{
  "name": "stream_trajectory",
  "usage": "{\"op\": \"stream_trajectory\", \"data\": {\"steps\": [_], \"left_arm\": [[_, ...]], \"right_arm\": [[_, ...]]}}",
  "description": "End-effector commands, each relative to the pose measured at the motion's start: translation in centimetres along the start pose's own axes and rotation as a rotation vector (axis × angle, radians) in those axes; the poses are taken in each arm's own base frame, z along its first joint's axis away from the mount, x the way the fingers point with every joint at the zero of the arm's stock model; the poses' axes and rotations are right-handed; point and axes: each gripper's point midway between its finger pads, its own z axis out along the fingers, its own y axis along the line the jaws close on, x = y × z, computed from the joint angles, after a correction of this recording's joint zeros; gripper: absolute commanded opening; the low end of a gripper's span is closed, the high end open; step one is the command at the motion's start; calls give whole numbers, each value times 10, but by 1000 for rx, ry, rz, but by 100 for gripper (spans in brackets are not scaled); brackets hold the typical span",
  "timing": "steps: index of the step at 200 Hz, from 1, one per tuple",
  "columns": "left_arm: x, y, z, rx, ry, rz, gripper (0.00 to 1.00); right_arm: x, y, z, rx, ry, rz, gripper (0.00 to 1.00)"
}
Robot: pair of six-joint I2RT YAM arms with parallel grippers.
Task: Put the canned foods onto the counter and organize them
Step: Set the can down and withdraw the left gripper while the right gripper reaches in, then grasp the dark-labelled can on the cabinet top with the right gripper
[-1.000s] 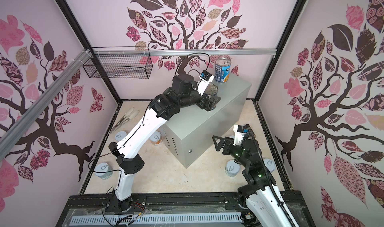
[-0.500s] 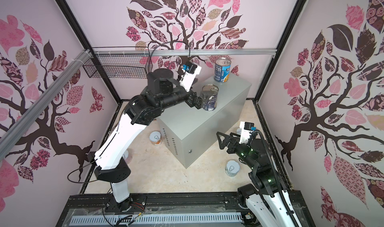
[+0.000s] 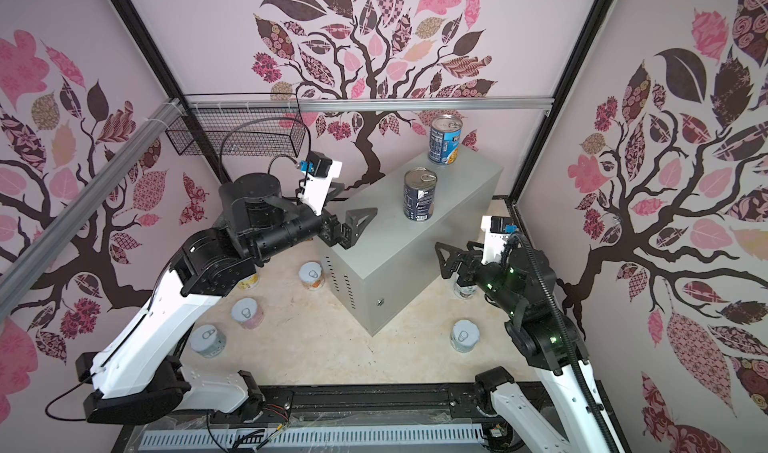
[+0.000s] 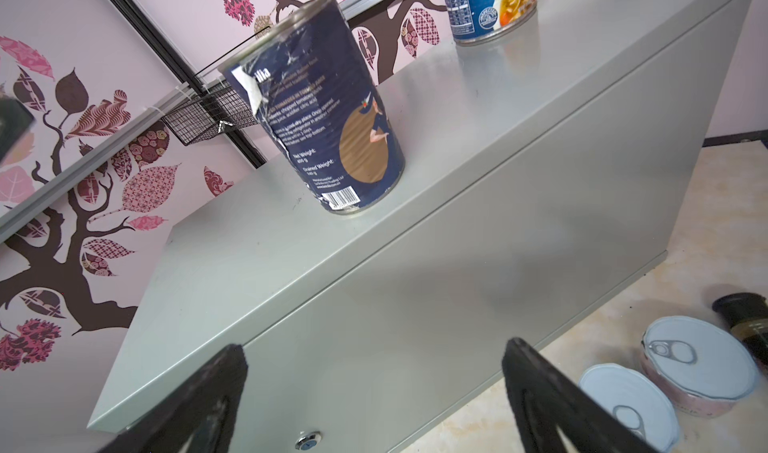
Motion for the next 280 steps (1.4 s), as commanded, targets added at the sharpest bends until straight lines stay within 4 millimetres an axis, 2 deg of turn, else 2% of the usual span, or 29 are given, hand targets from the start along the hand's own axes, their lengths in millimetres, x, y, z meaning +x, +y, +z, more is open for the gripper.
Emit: {"op": "stream_trajectory", "data": {"steps": [1,29,77,115,140,197,224,280], "left_arm": [[18,14,-11,-50,-15,-61,98],[47,25,-27,-102,8,-88,98],[84,27,-55,-99,17,-150,98],[114,30,-71,-110,44,-178,98],[135,35,-81,-132,56,-193,98],[185,47,-94,-194,78,-241,98],[206,49,-90,-205,124,-236,98],[216,43,-87,-180,173,-229,98]], "right_arm": [[-11,10,2,-22,8,-47,97],[-21,12,11,-22,4,-75,97],[-34,23,29,-39,11,-116,100],[-57,33,39,-42,2,-158,100],[-63,35,49,-40,18,-176,100],[-70,44,75,-50,69,-211,100],[-72,46,86,-41,81,-231,100],[-80,45,110,-7,84,-242,96]]}}
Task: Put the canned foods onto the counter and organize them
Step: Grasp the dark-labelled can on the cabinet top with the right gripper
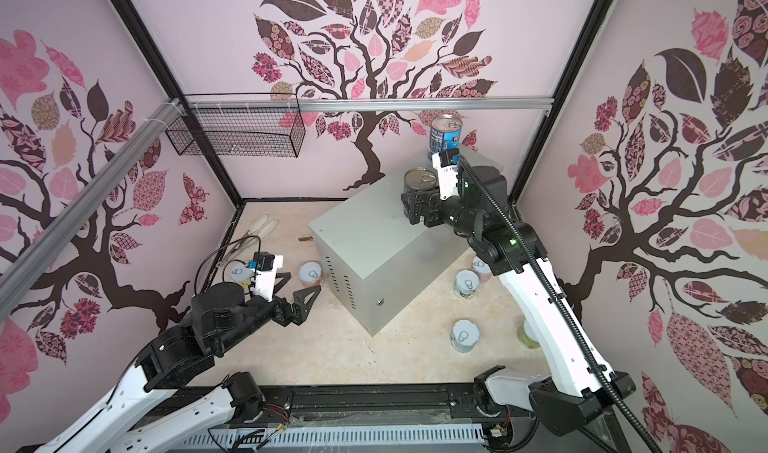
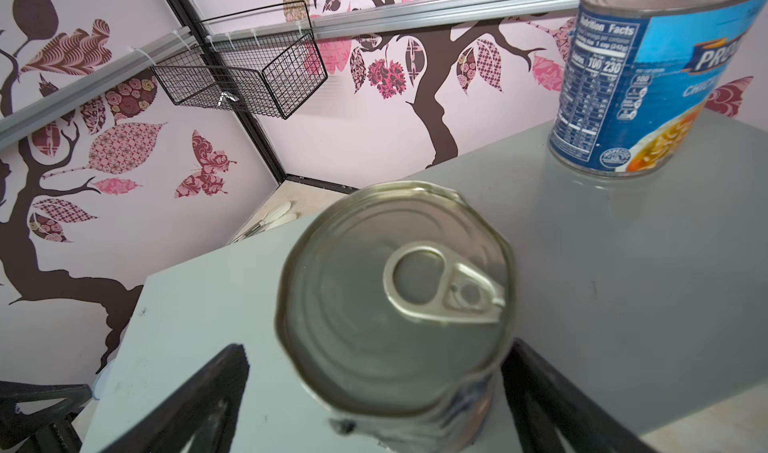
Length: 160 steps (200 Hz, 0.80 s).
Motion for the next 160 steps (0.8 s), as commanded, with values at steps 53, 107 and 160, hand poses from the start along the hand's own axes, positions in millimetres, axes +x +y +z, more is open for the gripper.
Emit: {"op": "stream_trajectory", "data": {"steps": [53,107,160], "left_arm": [[17,-9,8,54,60,10,98],[17,-8,8,59,56,12,98],[18,-8,8,59,57,12,98]], "right_arm": [[-14,-10,20,64,-16,-16,86],[-21,-16,25,98,-26,-25,69],[-35,-33,21,208,-53,-52,63]]}}
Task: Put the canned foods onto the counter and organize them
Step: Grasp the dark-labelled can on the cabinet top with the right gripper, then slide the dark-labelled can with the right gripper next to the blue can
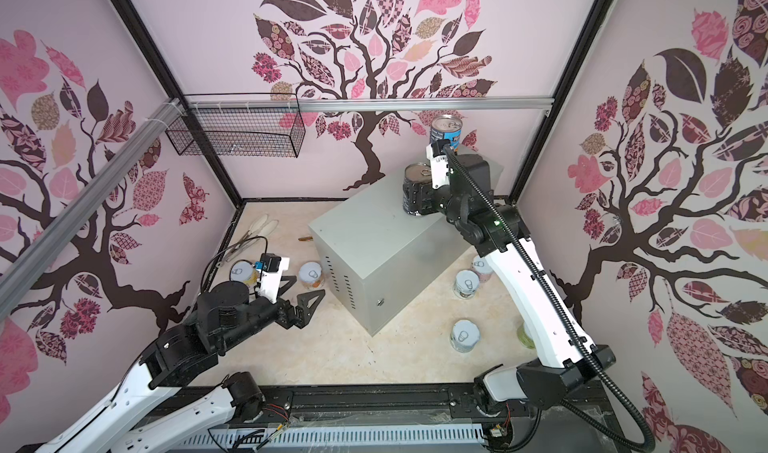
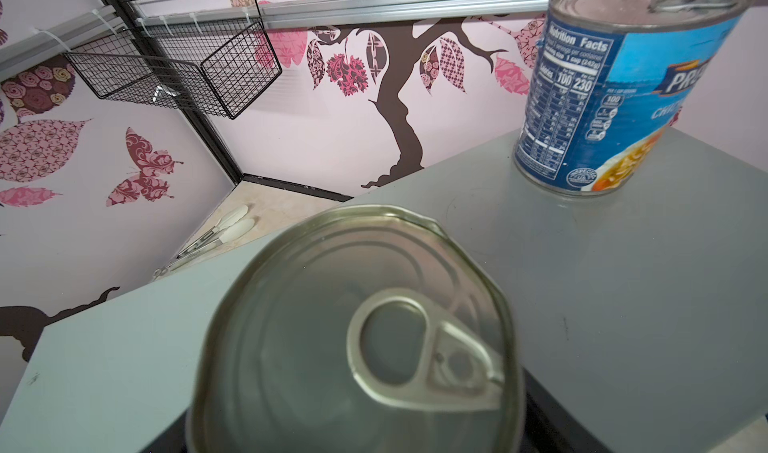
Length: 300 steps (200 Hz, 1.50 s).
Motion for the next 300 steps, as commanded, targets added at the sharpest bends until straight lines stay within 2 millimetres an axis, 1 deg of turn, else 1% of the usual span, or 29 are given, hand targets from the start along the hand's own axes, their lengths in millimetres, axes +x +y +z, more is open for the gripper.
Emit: {"op": "stream_trajectory", "data": {"steps": [1,12,37,53,71,83,104,140,195,220,258,300], "left_arm": [[8,1,3,6,16,11,98],[8,1,4,5,16,10,98],[8,0,3,9,14,9,98],[9,0,3,12,16,10,98],[9,-1,3,15,17,10,98],[10,-2,4,19,20,11,98],[10,-3,3,27,19,14,98],[9,-3,2,32,13,15,98],[12,-5,4,43,28,19,98],[12,-6,5,47,28,19,98],[13,-10,5,69,32,18,98],[15,-10,8,70,44,19,98]], "right_arm": [[-27,-13,-8,87,-77,-20,63],[-34,-18,-11,121,-100,-33,62],[-40,-31,-12,187,-131,-44,61],[-45,-47,-13,209,-148,-5,60],[-52,-71,-15,205,-181,82,58],[-57,-83,-16,233,-200,95,56],[-64,-95,-11,289,-200,67,56],[-74,-113,0,328,-202,66,57],[-91,-136,12,377,-223,55,57],[-93,-148,18,394,-225,60,58],[-88,-167,30,424,-209,77,61],[-85,-179,40,439,-193,82,61]]}}
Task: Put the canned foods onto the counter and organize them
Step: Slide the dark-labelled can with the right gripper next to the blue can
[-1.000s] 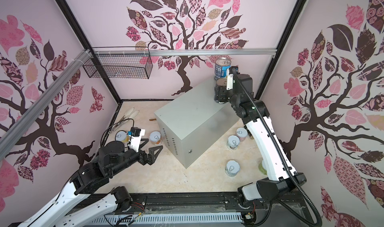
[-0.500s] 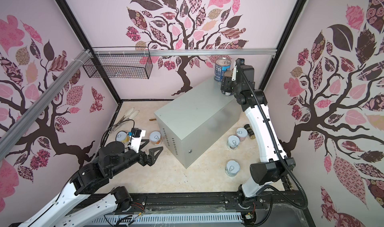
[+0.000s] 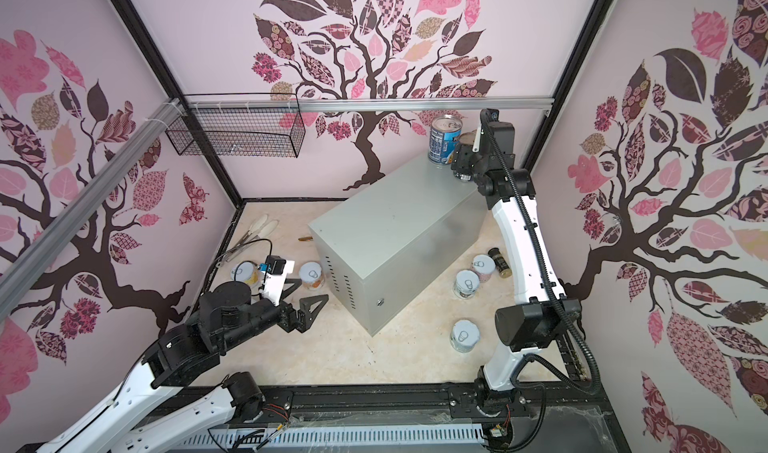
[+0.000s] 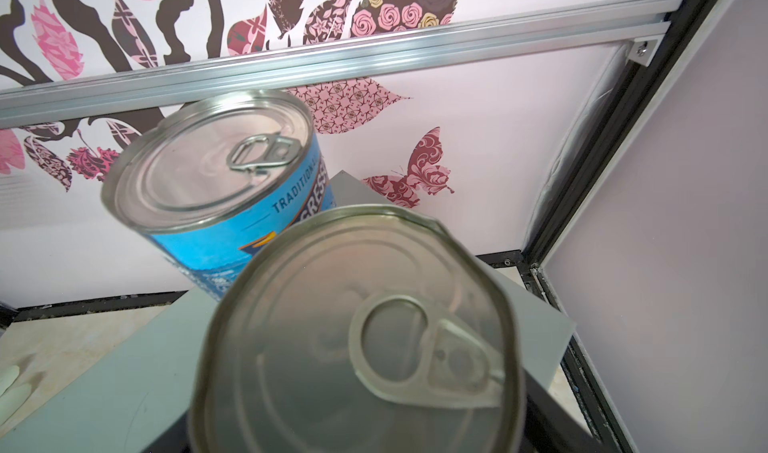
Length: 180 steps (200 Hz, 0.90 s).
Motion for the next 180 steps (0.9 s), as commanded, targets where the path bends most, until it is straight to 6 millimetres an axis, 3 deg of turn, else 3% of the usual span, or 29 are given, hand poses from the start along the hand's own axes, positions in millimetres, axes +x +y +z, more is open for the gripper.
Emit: {"op": "stream_trajectory", "data": {"steps": [1,21,29,95,124,153,180], "left_arm": [[6,1,5,4,12,6,98],[6,2,5,1,10,3,98],[6,2,6,2,13,6,98],[8,3,9,1,25,6,98],[8,3,9,1,26,6,98],[10,2,10,1,33,8,98],[9,3,11,-1,31,8,98]], "right_arm": [[-37,-3,-3,2,-116,15,61],[-29,-2,6,-1,-94,9,62],[-39,-2,2,-5,-117,11,62],[-34,3,10,-28,-97,18,64],[-34,1,8,-21,-100,12,77],[-34,-1,5,-9,-99,5,97],[-38,-2,-3,-7,-110,1,100]]}}
